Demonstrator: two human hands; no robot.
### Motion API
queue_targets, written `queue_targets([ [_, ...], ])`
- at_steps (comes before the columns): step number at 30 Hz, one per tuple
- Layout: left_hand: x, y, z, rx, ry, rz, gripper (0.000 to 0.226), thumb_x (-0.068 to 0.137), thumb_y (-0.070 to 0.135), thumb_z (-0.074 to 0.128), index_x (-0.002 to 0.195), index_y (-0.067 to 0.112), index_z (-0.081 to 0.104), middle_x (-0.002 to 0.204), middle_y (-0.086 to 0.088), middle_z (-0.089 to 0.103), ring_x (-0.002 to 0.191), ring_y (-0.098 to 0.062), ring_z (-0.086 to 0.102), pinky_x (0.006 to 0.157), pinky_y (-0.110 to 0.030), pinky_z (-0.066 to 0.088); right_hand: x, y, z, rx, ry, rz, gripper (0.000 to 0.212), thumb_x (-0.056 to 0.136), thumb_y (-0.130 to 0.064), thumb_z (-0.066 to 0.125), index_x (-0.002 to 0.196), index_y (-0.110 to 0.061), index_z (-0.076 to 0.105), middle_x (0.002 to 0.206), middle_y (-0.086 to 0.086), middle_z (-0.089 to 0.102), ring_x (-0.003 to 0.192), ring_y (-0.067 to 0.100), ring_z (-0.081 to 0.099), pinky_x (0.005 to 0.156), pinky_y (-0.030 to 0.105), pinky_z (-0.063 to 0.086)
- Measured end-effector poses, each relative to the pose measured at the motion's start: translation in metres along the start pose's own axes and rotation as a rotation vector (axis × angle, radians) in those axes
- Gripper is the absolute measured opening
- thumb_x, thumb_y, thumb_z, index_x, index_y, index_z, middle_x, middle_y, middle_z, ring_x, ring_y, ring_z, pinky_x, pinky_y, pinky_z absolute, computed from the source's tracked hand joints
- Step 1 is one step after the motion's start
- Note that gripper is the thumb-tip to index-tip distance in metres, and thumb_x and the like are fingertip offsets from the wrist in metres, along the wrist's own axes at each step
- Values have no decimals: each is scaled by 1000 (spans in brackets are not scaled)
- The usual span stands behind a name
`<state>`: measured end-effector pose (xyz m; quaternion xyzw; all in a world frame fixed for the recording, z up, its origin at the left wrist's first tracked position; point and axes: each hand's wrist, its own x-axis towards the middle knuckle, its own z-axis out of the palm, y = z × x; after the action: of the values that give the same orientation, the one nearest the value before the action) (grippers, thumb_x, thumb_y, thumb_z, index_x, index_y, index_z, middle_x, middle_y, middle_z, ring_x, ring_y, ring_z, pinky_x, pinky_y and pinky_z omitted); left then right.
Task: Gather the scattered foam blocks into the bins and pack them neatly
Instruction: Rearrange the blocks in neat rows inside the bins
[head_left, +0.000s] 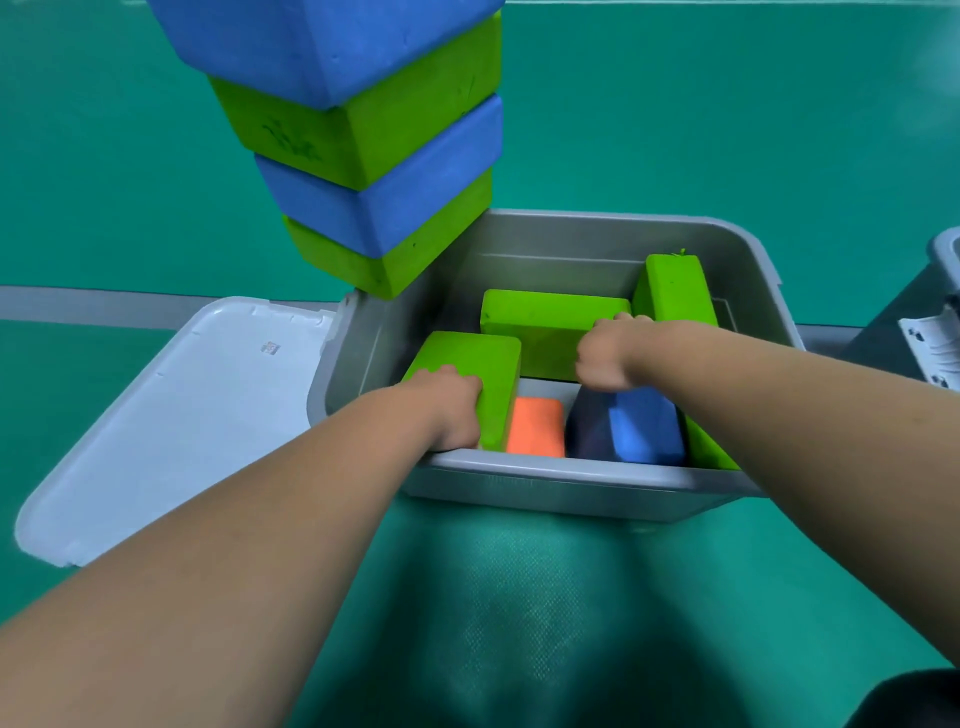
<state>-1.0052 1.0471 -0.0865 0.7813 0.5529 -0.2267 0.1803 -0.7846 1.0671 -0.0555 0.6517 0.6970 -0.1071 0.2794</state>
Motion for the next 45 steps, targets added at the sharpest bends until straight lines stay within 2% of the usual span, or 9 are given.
queue_targets([
  [5,-5,-1,1,-65,57,4,78,76,49,84,143,23,53,137,-9,51,125,-39,53,104,-51,50,14,-4,-9,108,54,45,63,105,-55,34,133,-6,63,148,17,54,136,35,51,109,44,43],
  [8,-10,-2,0,-197,154,89,67,82,20,73,146,29,56,145,-5,51,134,-32,51,111,-42,45,31,2,-12,217,197,133,73,100,-67,36,129,-7,66,142,16,59,132,36,55,105,44,46],
  [11,-23,-2,-5,-419,236,263,82,77,-12,46,141,36,63,146,1,53,137,-19,49,116,-25,34,50,9,-21,365,322,212,65,102,-58,44,126,-2,66,134,21,63,126,38,59,100,41,49],
  [15,-36,-7,-13,-414,240,369,87,74,-23,38,120,40,76,157,9,45,142,-13,41,113,-14,26,71,13,-13,391,291,229,46,90,-30,51,123,-1,65,132,22,61,124,40,57,103,40,50],
  [21,-35,-28,-17,-293,447,273,66,87,-4,42,109,52,70,164,12,31,138,-27,41,114,-44,37,86,16,2,324,154,291,70,87,-30,64,150,-6,41,150,16,37,141,38,36,112,47,38],
  [26,-41,-26,-12,-219,345,263,48,86,31,32,111,61,60,163,19,28,138,-22,42,115,-47,36,94,19,9,252,196,315,66,86,-24,64,148,-12,43,147,16,33,137,39,34,108,45,40],
  [30,-42,-21,-10,-46,296,234,35,86,60,52,121,57,53,168,12,16,145,-25,35,120,-53,28,100,19,10,287,166,301,75,82,-22,71,147,-13,36,148,17,41,139,39,38,107,48,41],
  [39,-42,-14,-20,85,440,185,72,77,33,71,137,39,32,135,2,45,115,-29,52,94,-47,47,87,34,10,554,457,68,56,69,-29,63,122,-12,54,127,16,58,116,44,57,102,46,49],
  [45,-46,-12,-23,114,503,177,71,72,44,72,133,27,39,129,2,56,108,-27,54,90,-46,48,69,46,4,729,593,-42,70,76,-23,82,140,-14,54,137,11,57,125,32,56,105,33,42],
])
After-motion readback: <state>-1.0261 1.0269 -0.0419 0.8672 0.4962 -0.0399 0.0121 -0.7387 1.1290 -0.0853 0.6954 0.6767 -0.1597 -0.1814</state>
